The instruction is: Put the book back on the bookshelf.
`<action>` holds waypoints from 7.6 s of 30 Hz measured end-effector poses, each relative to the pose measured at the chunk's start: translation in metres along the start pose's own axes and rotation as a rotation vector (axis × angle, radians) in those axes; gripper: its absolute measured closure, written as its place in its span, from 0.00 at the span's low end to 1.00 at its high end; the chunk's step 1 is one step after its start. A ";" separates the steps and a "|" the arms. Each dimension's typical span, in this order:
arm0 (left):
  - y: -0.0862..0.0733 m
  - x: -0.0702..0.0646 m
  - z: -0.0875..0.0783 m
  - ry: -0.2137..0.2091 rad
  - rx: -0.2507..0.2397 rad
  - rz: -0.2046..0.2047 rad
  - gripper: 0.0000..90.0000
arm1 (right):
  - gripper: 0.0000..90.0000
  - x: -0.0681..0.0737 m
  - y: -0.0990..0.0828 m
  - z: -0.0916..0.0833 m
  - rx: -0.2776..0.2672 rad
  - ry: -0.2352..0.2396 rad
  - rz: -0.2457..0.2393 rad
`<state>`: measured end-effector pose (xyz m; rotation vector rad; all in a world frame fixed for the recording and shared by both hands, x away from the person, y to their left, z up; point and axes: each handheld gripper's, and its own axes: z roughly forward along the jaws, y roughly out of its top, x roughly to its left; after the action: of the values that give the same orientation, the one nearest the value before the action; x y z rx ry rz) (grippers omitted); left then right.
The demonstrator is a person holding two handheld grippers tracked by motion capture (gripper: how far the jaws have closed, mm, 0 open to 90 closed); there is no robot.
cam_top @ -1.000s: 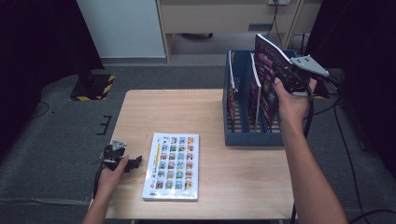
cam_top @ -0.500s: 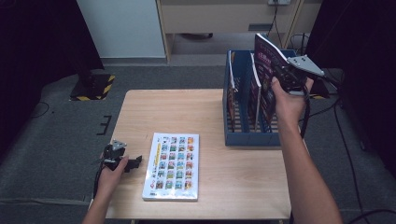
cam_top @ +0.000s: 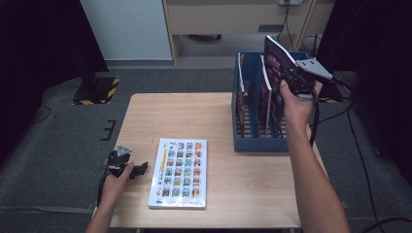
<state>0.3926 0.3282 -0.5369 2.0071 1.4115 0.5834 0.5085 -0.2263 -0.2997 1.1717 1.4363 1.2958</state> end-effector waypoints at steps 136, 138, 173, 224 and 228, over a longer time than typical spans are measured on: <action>0.003 -0.003 0.003 -0.011 -0.001 0.008 0.00 | 0.93 -0.005 -0.053 0.023 0.054 0.011 -0.007; 0.003 -0.003 0.003 -0.011 -0.001 0.008 0.00 | 0.93 -0.006 -0.054 0.027 0.046 0.005 -0.010; 0.003 -0.003 0.003 -0.011 -0.001 0.008 0.00 | 0.92 -0.004 -0.079 0.031 0.057 0.006 -0.029; 0.003 -0.005 0.003 -0.011 -0.002 0.007 0.00 | 0.65 0.004 -0.095 -0.045 0.109 0.098 -0.028; 0.003 -0.006 0.004 -0.011 -0.002 0.008 0.00 | 0.63 0.010 -0.096 -0.043 0.118 0.122 -0.042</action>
<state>0.3953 0.3212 -0.5371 2.0128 1.3966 0.5760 0.4551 -0.2273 -0.3908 1.1491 1.6369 1.2865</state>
